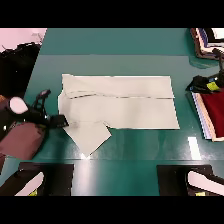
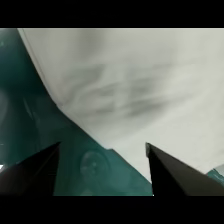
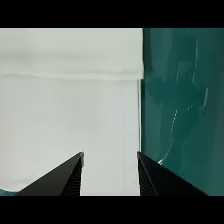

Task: Fold the shirts.

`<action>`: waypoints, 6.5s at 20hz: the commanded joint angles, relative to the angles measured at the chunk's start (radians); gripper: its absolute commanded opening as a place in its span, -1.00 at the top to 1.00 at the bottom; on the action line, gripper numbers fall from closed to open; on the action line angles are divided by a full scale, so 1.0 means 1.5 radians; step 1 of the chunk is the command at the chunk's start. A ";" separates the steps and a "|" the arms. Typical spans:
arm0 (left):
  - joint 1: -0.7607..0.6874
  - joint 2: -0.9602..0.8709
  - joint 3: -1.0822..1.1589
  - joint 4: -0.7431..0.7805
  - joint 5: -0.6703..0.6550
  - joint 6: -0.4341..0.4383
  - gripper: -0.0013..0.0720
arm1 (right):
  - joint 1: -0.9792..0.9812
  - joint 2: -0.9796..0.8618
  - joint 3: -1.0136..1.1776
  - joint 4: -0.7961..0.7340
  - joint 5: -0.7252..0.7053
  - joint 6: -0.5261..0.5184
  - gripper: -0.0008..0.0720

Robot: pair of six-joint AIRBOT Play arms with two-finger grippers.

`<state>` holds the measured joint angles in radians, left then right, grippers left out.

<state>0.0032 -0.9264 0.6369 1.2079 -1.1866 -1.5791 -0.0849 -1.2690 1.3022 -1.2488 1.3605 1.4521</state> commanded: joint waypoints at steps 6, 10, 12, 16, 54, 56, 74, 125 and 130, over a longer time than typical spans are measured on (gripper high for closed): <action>-0.002 0.071 -0.178 -0.152 0.127 0.008 -0.73 | -0.017 0.115 -0.125 0.001 -0.049 -0.002 -0.07; -0.002 0.071 -0.184 -0.218 0.191 0.048 -0.73 | -0.017 0.115 -0.125 0.014 -0.040 -0.002 -0.07; -0.002 0.071 -0.184 -0.218 0.211 0.045 -0.71 | -0.017 0.115 -0.126 0.017 -0.030 -0.002 -0.07; -0.002 0.071 -0.183 -0.251 0.185 0.049 0.90 | -0.019 0.115 -0.131 -0.010 0.005 -0.017 -0.07; -0.002 0.287 -0.029 -0.101 -0.136 -0.057 0.91 | -0.132 0.408 -0.388 0.012 0.099 -0.011 0.93; -0.002 0.261 -0.008 -0.100 -0.028 -0.016 0.91 | -0.132 0.366 -0.352 0.019 0.078 -0.011 0.93; -0.002 -0.242 0.333 -0.123 0.179 0.093 -0.84 | -0.080 -0.184 0.012 0.204 -0.014 -0.097 -0.34; -0.014 -0.199 0.533 -0.004 0.150 0.058 0.91 | 0.636 -0.219 0.184 0.561 -0.392 -0.280 0.67; 0.086 -0.101 0.533 0.013 0.131 0.059 0.91 | 0.678 -0.313 0.232 0.608 -0.292 -0.334 -0.44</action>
<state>0.0513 -1.1580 1.4353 1.1915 -0.9638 -1.4925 0.8967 -1.6699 1.6089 -0.3645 0.8364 1.0073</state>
